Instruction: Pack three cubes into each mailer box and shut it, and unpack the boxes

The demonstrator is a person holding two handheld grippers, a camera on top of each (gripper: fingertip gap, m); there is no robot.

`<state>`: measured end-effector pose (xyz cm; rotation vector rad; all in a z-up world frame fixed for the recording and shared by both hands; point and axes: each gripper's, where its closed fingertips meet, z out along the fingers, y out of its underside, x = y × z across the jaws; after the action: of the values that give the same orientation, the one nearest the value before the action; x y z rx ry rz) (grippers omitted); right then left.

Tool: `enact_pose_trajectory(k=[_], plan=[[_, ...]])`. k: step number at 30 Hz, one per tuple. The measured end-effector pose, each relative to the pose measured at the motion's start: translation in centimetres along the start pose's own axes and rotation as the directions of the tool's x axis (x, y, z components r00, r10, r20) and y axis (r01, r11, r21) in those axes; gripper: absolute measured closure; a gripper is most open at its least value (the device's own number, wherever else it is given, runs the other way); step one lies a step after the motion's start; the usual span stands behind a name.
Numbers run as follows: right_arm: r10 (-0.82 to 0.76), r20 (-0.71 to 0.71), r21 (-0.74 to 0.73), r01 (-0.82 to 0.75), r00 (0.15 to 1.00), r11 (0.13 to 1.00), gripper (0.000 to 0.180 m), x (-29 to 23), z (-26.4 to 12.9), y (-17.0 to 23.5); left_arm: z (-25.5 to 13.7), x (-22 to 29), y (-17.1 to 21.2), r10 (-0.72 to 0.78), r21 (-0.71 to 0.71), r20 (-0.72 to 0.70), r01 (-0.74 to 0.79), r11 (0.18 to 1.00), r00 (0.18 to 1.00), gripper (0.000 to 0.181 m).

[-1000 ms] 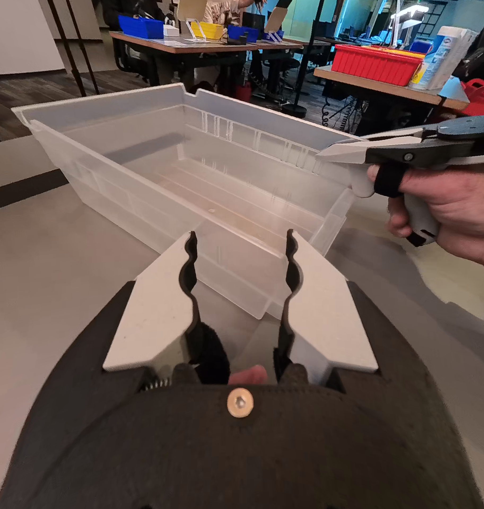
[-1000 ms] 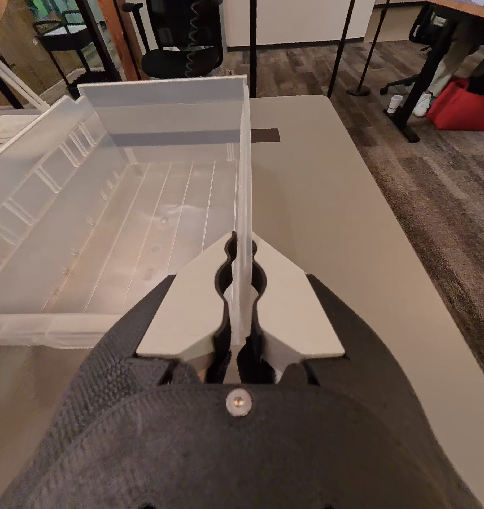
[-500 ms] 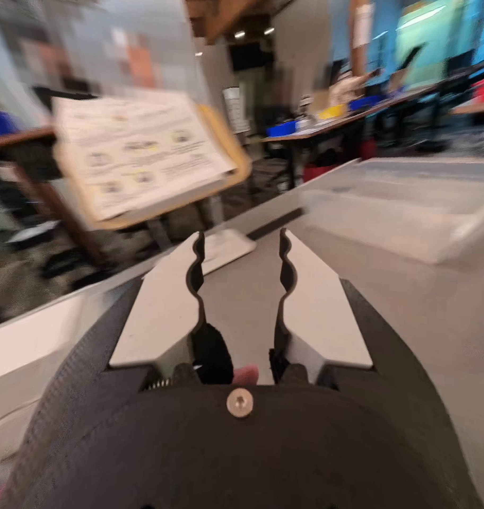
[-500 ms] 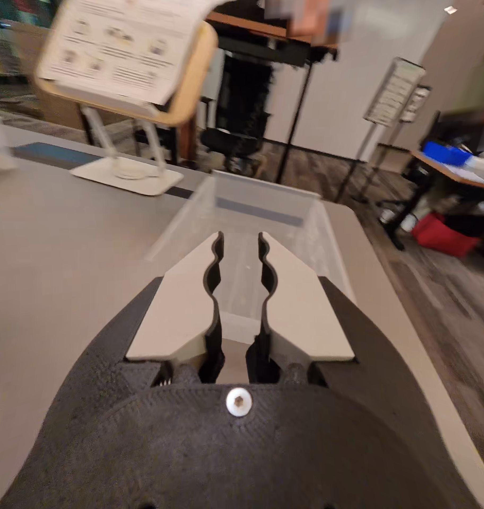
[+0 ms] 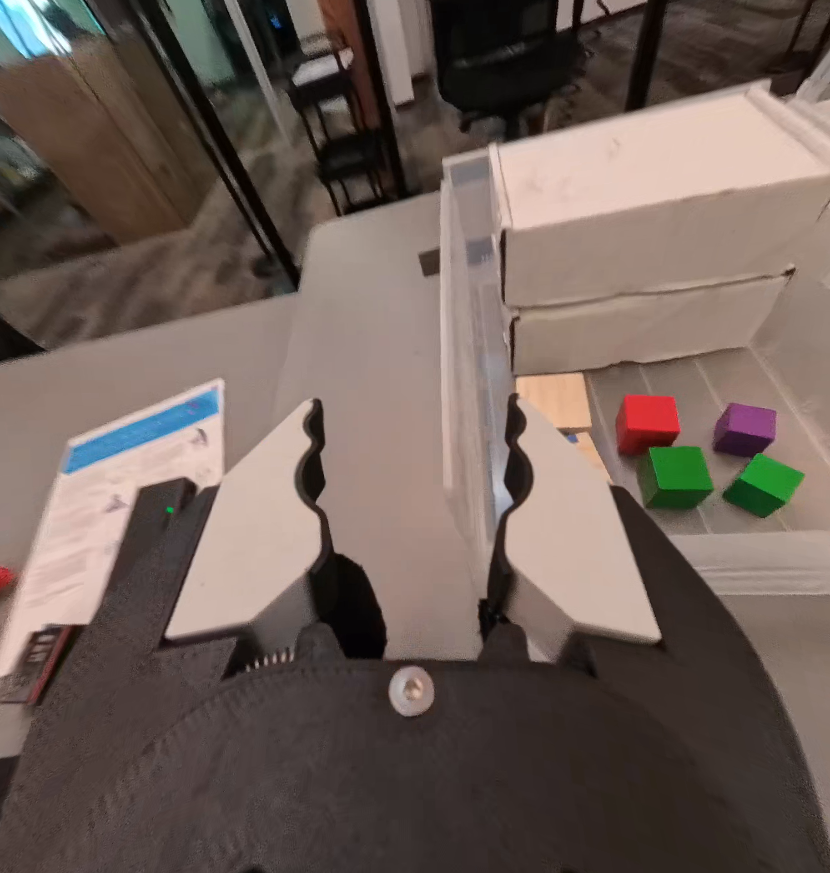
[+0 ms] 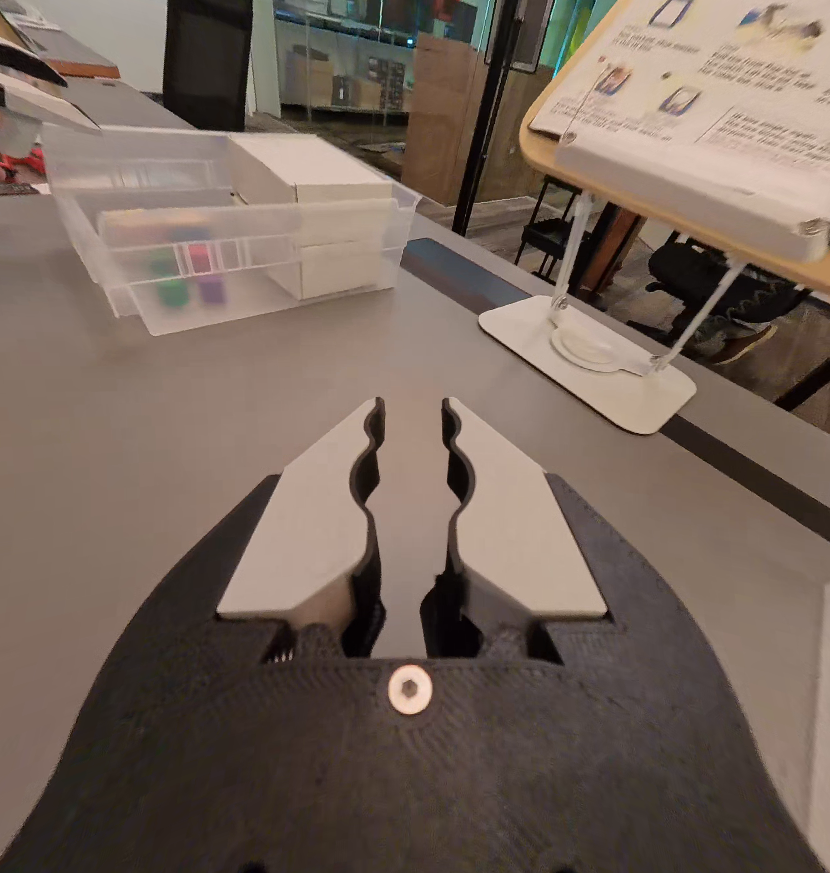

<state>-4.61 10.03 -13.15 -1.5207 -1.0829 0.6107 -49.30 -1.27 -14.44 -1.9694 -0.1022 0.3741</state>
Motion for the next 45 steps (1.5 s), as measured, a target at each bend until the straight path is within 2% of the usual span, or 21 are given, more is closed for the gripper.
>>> enact_pose_trajectory(k=[2, 4, 5, 6, 11, 14, 22, 23, 25, 26, 29, 30, 33, 34, 39, 42, 45], plan=[[0.003, 0.021, -0.004, -0.003, 1.0, 1.0, 0.158, -0.5, 1.3, 1.0, 1.1, 0.7, 1.4, 0.001, -0.04, -0.035, -0.003, 0.999, 0.999, 0.117], [-0.019, 0.026, -0.02, 0.02, 0.999, 1.0, 0.158, -0.7, 1.8, 2.2, 1.8, 1.5, 2.3, 0.035, -0.065, -0.052, -0.038, 0.997, 0.998, 0.142], [-0.025, 0.024, -0.027, 0.025, 0.999, 0.999, 0.159, -0.7, 1.7, 2.7, 1.9, 1.8, 2.0, 0.038, -0.046, -0.061, -0.041, 0.998, 0.997, 0.16], [-0.016, 0.03, -0.025, 0.017, 0.999, 1.0, 0.159, -0.7, 1.6, 3.0, 2.0, 2.1, 1.9, 0.033, -0.036, -0.074, -0.035, 0.999, 0.997, 0.168], [-0.041, 0.023, -0.03, 0.042, 0.999, 0.999, 0.158, 0.1, 1.6, 3.7, 1.9, 2.3, 1.9, -0.095, -0.042, -0.147, 0.09, 0.995, 0.985, 0.176], [-0.051, 0.02, -0.024, 0.052, 0.998, 0.998, 0.159, 0.3, 1.4, 3.7, 1.2, 2.1, 2.2, -0.043, -0.045, -0.139, 0.037, 0.998, 0.989, 0.176], [-0.055, 0.021, -0.015, 0.056, 0.998, 0.998, 0.16, 0.3, 1.2, 3.7, -0.5, 0.3, 3.4, -0.091, -0.05, -0.151, 0.084, 0.995, 0.984, 0.176], [-0.058, 0.021, -0.016, 0.058, 0.998, 0.998, 0.16, 0.3, 1.2, 3.7, -0.7, 0.2, 3.5, -0.062, -0.053, -0.144, 0.054, 0.997, 0.988, 0.174], [-0.061, 0.02, -0.014, 0.062, 0.998, 0.998, 0.16, 0.3, 1.2, 3.7, -1.5, -1.2, 2.5, 0.008, -0.014, -0.074, -0.009, 1.0, 0.997, 0.118], [-0.061, 0.019, -0.011, 0.062, 0.998, 0.998, 0.16, 0.3, 1.2, 3.6, -2.2, -1.6, 1.4, 0.033, 0.02, -0.067, -0.032, 0.999, 0.997, 0.103], [-0.057, 0.025, -0.011, 0.057, 0.998, 0.998, 0.16, 0.3, 1.2, 3.6, -4.1, -1.2, -3.7, 0.138, 0.138, -0.109, -0.123, 0.983, 0.984, 0.095], [-0.057, 0.032, -0.016, 0.057, 0.998, 0.998, 0.161, 0.2, 1.2, 3.7, -4.2, -0.5, -5.1, 0.199, 0.138, -0.139, -0.18, 0.974, 0.97, 0.09], [-0.051, 0.044, -0.025, 0.052, 0.998, 0.998, 0.162, 0.1, 1.3, 3.8, -3.0, 3.2, -8.3, 0.405, 0.137, -0.262, -0.382, 0.914, 0.876, 0.075], [-0.048, 0.047, -0.025, 0.049, 0.998, 0.998, 0.162, 0.1, 1.3, 3.8, -2.3, 4.6, -9.1, 0.475, 0.156, -0.298, -0.449, 0.88, 0.828, 0.076], [-0.04, 0.051, -0.021, 0.041, 0.998, 0.999, 0.163, 0.2, 1.2, 3.8, 3.1, 9.9, -9.1, 0.681, 0.14, -0.471, -0.715, 0.685, 0.56, 0.059], [-0.044, 0.047, -0.028, 0.046, 0.998, 0.999, 0.163, 0.4, 1.2, 4.0, 6.1, 11.1, -8.8, 0.74, 0.132, -0.513, -0.811, 0.57, 0.436, 0.06], [-0.046, 0.047, -0.034, 0.048, 0.998, 0.998, 0.163, 0.5, 1.2, 4.1, 8.5, 11.6, -8.2, 0.743, 0.117, -0.566, -0.858, 0.501, 0.357, 0.059]])
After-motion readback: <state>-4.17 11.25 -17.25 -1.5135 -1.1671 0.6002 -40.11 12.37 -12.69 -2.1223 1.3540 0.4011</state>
